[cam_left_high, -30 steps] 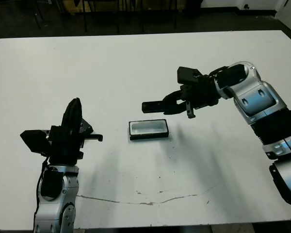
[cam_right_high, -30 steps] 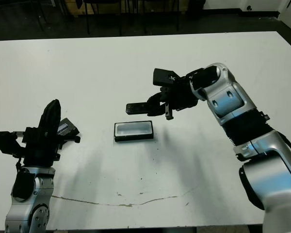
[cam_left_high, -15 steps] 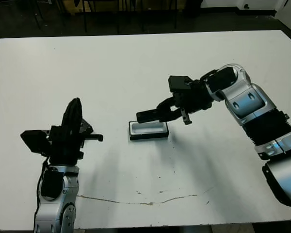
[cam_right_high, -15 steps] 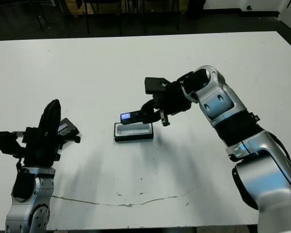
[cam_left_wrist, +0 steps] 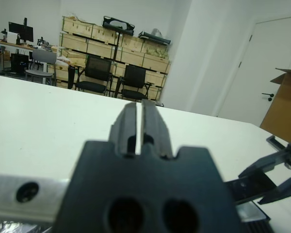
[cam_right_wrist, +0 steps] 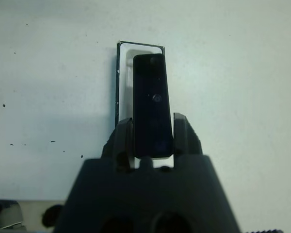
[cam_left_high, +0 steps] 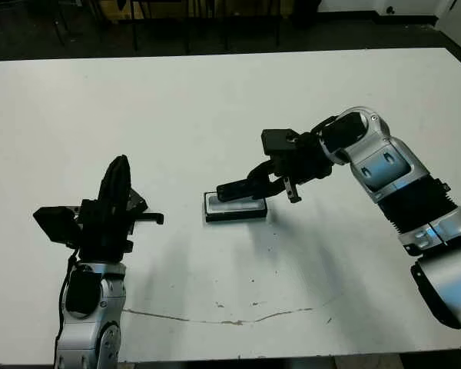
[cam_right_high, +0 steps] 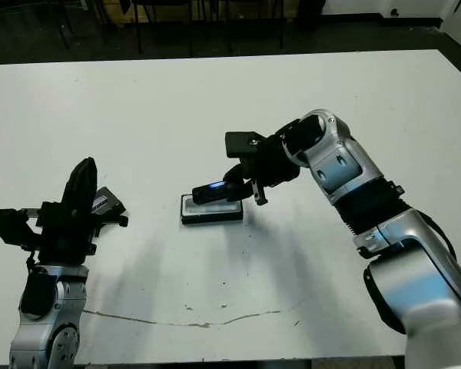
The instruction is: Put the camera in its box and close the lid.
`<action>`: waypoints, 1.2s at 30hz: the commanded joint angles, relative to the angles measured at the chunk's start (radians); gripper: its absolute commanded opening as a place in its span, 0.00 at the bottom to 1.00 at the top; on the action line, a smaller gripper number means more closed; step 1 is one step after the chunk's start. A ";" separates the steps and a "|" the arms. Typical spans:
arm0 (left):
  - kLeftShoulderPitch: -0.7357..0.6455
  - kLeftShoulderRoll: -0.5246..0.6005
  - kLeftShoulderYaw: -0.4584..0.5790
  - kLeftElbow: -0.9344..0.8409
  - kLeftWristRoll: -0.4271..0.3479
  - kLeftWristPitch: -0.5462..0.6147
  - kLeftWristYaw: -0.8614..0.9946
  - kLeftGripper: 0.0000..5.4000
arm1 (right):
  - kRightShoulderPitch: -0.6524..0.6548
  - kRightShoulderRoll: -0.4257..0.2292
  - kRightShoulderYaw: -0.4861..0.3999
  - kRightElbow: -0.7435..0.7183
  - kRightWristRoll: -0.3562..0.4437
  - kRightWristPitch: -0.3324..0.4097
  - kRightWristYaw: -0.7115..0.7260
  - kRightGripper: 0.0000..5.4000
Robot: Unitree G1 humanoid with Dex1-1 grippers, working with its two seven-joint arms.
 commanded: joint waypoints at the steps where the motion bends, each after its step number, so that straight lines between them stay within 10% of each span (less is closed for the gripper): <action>1: 0.012 0.000 -0.002 0.009 0.012 0.005 0.009 0.00 | 0.016 0.010 0.008 0.000 -0.002 0.010 0.008 0.12; 36: 0.025 -0.009 -0.016 0.023 0.025 -0.023 0.016 0.00 | 0.052 0.065 0.061 -0.036 -0.058 0.001 -0.020 0.12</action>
